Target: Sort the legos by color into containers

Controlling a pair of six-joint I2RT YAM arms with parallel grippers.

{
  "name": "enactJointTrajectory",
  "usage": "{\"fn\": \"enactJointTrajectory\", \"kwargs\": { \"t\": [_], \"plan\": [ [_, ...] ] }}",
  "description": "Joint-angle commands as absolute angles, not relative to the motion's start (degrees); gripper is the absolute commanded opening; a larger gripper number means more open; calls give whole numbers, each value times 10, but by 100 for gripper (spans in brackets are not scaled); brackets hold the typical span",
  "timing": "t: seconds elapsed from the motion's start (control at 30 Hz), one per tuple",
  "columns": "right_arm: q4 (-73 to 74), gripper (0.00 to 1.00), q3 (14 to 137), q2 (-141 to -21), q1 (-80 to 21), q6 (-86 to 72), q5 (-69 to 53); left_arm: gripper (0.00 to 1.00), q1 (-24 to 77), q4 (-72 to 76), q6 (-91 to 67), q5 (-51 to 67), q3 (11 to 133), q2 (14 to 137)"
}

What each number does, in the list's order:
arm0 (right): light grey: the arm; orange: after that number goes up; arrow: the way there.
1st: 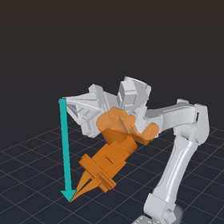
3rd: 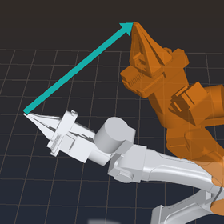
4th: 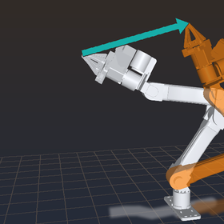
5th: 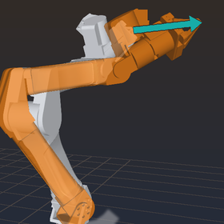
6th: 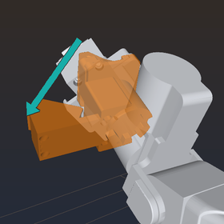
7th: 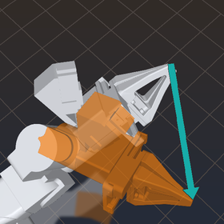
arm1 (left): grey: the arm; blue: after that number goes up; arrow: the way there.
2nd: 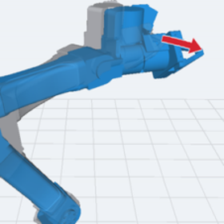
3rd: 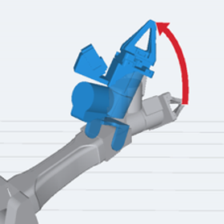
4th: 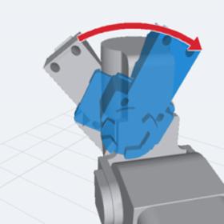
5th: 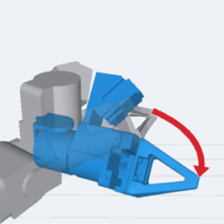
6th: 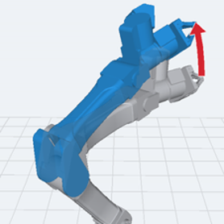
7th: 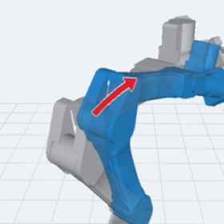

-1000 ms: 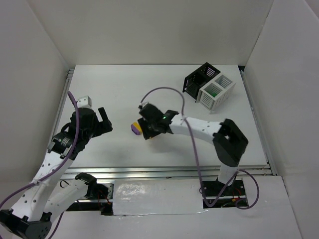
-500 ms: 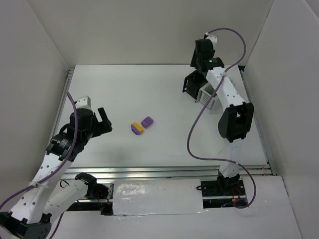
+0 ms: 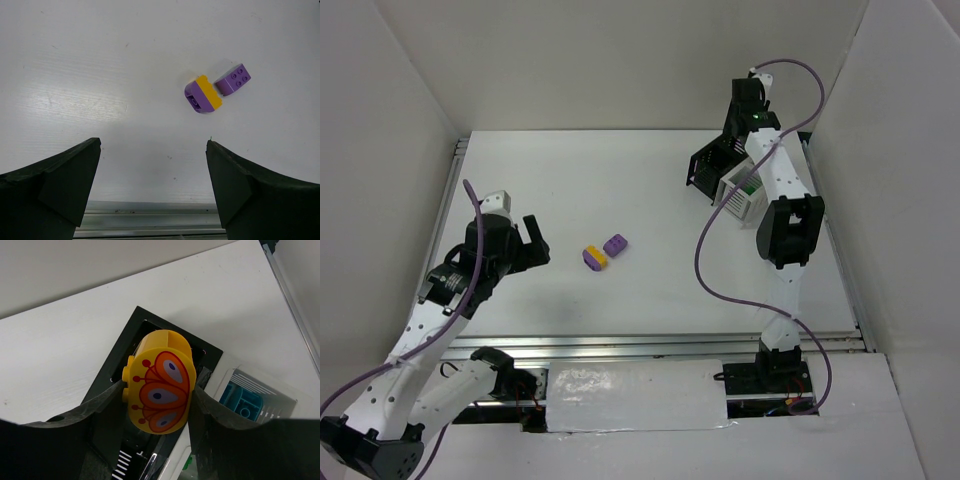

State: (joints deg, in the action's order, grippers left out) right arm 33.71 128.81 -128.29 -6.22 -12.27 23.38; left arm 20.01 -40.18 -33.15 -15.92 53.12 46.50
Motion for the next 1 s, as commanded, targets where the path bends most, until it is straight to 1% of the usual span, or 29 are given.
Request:
{"fn": "enactJointTrajectory", "kwargs": {
  "t": [0.0,0.07,0.1,0.13,0.17,0.27,0.3,0.33,0.37,0.4,0.5,0.53,0.6,0.77,0.87,0.93,0.97],
  "plan": [
    [319,12,1287,-1289,-61,-111,236,100,200,-381,-322,-151,535,465],
    [319,16,1286,-1289,-59,-111,233,100,200,-382,-322,-152,535,465],
    [319,20,1287,-1289,-61,-111,235,100,200,-382,-323,-153,536,465],
    [322,20,1288,-1291,-61,-110,233,100,200,-383,-323,-154,537,465],
    [323,26,1290,-1291,-59,-110,233,100,200,-383,-323,-155,536,465],
    [323,29,1289,-1292,-57,-108,239,100,200,-383,-323,-155,536,468],
    [323,38,1290,-1292,-55,-107,236,100,200,-384,-323,-155,537,468],
    [323,60,1288,-1291,-55,-106,235,99,200,-384,-323,-153,536,469],
    [324,72,1288,-1292,-55,-108,237,100,200,-384,-323,-152,536,469],
    [325,75,1288,-1292,-55,-107,237,100,200,-383,-323,-151,536,470],
    [326,81,1289,-1291,-55,-109,232,100,200,-382,-322,-149,535,469],
    [326,84,1289,-1291,-54,-110,232,100,200,-383,-322,-149,535,469],
    [328,86,1292,-1290,-55,-112,232,99,200,-382,-322,-149,536,469],
    [337,88,1293,-1262,-56,-128,207,100,200,-382,-324,-153,536,477],
    [371,89,1285,-1211,-66,-153,167,100,199,-382,-341,-155,541,497],
    [376,94,1239,-1173,-80,-163,122,99,200,-377,-356,-150,542,510],
    [369,94,1180,-1125,-103,-170,112,100,200,-369,-370,-140,544,525]
  ]
}}
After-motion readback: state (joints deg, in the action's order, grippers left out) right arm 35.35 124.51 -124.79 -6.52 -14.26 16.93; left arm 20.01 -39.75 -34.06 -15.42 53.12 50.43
